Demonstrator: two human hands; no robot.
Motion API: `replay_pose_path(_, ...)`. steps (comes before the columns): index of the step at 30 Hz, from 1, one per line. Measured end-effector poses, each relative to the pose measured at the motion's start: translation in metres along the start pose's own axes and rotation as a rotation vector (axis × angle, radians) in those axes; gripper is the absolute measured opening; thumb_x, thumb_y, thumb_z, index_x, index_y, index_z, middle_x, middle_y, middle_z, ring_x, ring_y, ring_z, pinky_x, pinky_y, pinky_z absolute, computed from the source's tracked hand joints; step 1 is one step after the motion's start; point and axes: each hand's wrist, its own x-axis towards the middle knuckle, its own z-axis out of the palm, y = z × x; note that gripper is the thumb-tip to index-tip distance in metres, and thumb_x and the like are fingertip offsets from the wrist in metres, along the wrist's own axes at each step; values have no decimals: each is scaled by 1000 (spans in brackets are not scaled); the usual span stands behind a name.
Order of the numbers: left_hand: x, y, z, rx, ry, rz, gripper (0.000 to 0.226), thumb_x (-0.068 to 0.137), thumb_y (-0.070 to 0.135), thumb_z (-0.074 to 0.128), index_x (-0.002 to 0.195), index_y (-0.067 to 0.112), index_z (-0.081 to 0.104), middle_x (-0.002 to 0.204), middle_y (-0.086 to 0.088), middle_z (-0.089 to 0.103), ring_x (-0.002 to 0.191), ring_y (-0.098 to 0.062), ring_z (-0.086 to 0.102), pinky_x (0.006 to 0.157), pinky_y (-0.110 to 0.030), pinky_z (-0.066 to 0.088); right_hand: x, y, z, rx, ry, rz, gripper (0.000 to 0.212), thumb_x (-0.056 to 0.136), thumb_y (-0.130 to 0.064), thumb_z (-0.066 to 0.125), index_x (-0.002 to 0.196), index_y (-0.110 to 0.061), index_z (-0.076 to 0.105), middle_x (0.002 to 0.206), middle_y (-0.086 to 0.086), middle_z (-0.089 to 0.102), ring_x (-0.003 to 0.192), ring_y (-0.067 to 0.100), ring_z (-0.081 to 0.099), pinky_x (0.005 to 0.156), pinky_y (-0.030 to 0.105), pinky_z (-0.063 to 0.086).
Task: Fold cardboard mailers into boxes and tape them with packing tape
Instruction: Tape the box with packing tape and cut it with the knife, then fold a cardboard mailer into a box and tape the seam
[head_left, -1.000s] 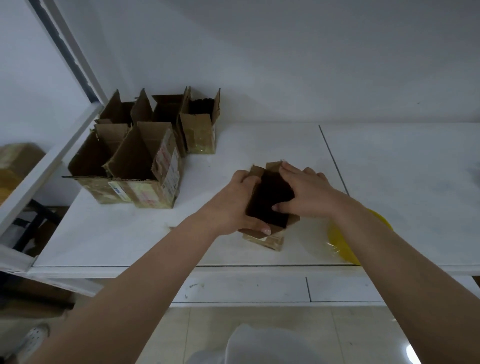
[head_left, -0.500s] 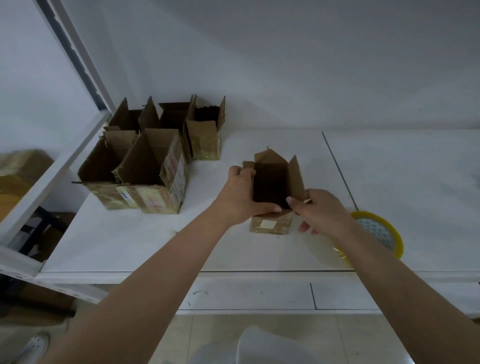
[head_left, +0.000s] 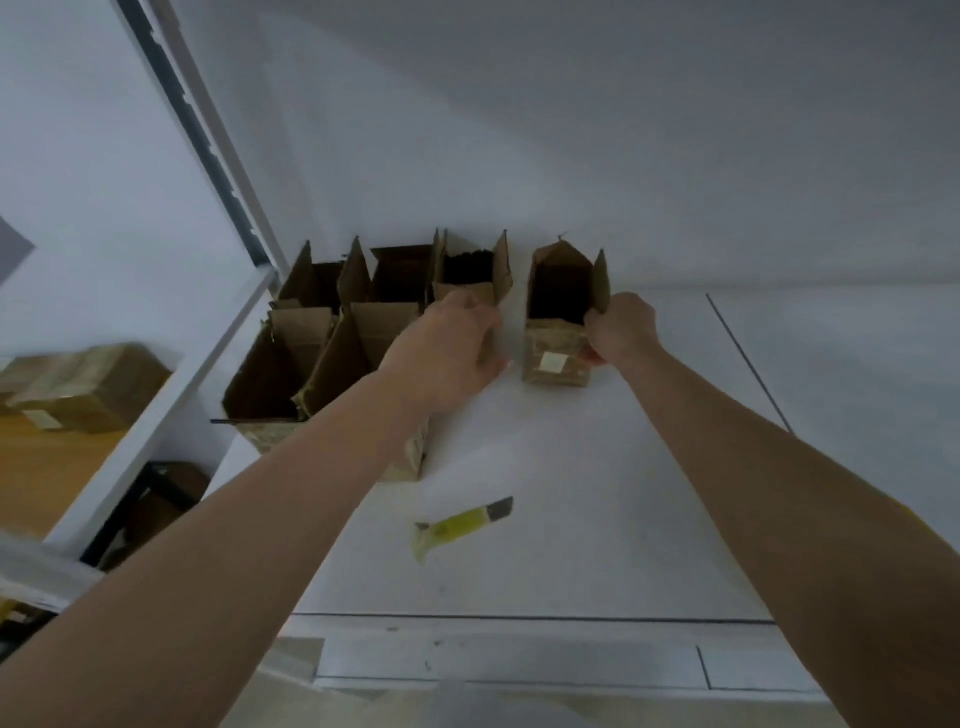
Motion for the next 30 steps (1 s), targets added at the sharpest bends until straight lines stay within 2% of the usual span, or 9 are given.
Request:
replay_pose_path(4, 1, -13, -1, 20, 24, 14, 45, 93, 39, 58, 133, 21, 51, 132, -7, 44, 116, -26, 49, 97, -40, 46, 33, -15, 25, 19, 42, 8, 27, 102, -23, 45, 103, 0, 59, 92, 16, 63, 67, 27, 63, 58, 33, 54)
replay_pose_path(8, 1, -27, -2, 95, 32, 3, 46, 94, 41, 55, 134, 20, 50, 130, -6, 44, 117, -24, 45, 95, -40, 47, 50, -20, 40, 10, -10, -28, 38, 103, -28, 41, 115, 5, 57, 108, 23, 65, 94, 36, 66, 83, 44, 56)
replay_pose_path(10, 1, -32, -3, 128, 26, 5, 45, 95, 42, 54, 134, 20, 50, 131, -6, 44, 118, -24, 43, 94, -41, 47, 51, -18, 43, -33, -13, -51, 42, 104, -30, 39, 117, 5, 57, 109, 23, 64, 97, 37, 64, 80, 39, 53)
replay_pose_path(14, 7, -30, -6, 166, 22, 50, 43, 95, 42, 52, 133, 21, 50, 136, -5, 43, 125, -24, 39, 94, -38, 47, 39, -8, 29, -177, -16, -140, 40, 102, -35, 40, 104, 0, 59, 103, 17, 64, 99, 35, 62, 77, 33, 47)
replay_pose_path(17, 19, -12, -6, 188, 27, 104, 40, 96, 41, 50, 131, 21, 51, 132, -4, 46, 123, -24, 41, 90, -38, 47, 13, 4, 2, -438, 65, -289, 36, 102, -33, 41, 116, -5, 56, 110, 15, 62, 103, 34, 59, 74, 30, 39)
replay_pose_path(21, 41, 38, 3, 209, 13, 239, 36, 97, 38, 49, 127, 18, 53, 122, -5, 51, 115, -24, 48, 86, -41, 51, -28, 23, -44, -707, 173, -422, 32, 101, -32, 40, 121, -10, 52, 113, 12, 60, 102, 32, 60, 74, 35, 43)
replay_pose_path(23, 50, 72, 12, 182, -18, 325, 39, 97, 38, 49, 131, 18, 51, 127, -7, 50, 117, -25, 47, 90, -42, 49, -47, 39, -72, -786, 196, -409, 32, 100, -31, 41, 121, -10, 51, 113, 11, 60, 104, 31, 60, 72, 35, 43)
replay_pose_path(26, 56, 126, 26, 143, -20, 444, 42, 97, 39, 50, 135, 19, 50, 132, -7, 50, 121, -25, 45, 95, -42, 46, -71, 73, -118, -880, 232, -333, 29, 100, -29, 41, 116, -8, 52, 108, 10, 61, 95, 30, 62, 62, 31, 36)
replay_pose_path(30, 58, 203, 46, 99, -21, 578, 41, 96, 39, 52, 133, 21, 52, 132, -5, 50, 123, -25, 44, 95, -40, 45, -97, 128, -184, -941, 292, -216, 27, 99, -28, 43, 114, -7, 53, 107, 11, 61, 94, 31, 62, 60, 31, 34)
